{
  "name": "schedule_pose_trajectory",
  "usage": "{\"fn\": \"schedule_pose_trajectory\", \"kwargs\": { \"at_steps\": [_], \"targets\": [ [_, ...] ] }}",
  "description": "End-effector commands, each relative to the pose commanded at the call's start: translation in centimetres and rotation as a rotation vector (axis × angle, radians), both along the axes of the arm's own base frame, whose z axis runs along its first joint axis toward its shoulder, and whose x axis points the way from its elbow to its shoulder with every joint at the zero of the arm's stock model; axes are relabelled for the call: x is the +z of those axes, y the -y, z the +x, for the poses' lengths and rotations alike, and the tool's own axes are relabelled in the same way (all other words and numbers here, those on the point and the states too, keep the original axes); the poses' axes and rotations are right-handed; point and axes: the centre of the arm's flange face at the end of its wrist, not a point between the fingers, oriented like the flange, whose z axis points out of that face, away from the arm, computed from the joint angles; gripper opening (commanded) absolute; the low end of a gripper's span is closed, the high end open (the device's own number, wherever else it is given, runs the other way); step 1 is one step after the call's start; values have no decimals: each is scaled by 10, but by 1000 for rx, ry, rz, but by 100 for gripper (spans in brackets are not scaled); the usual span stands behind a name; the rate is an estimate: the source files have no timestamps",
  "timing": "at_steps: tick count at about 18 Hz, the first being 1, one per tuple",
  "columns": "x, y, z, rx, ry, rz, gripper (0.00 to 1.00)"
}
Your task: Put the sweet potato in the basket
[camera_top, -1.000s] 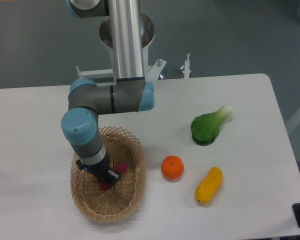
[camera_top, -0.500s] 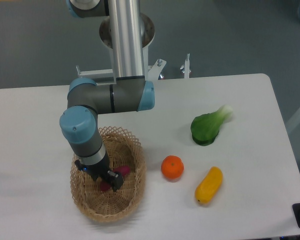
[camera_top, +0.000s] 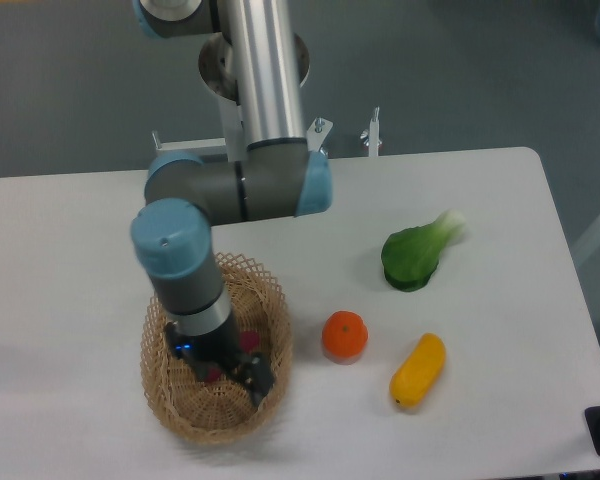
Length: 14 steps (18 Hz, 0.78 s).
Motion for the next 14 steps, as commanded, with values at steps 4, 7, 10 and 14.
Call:
{"fn": "schedule_pose_trajectory", "kwargs": {
  "at_steps": [4,7,10,14],
  "targets": [
    [25,43,-46,-1,31,-26,100],
    [34,71,-72,-13,50,-67,100],
    [43,94,-93,-35,59,-79,100],
    [49,118,-112,-81,67,-98,100]
  ]
}}
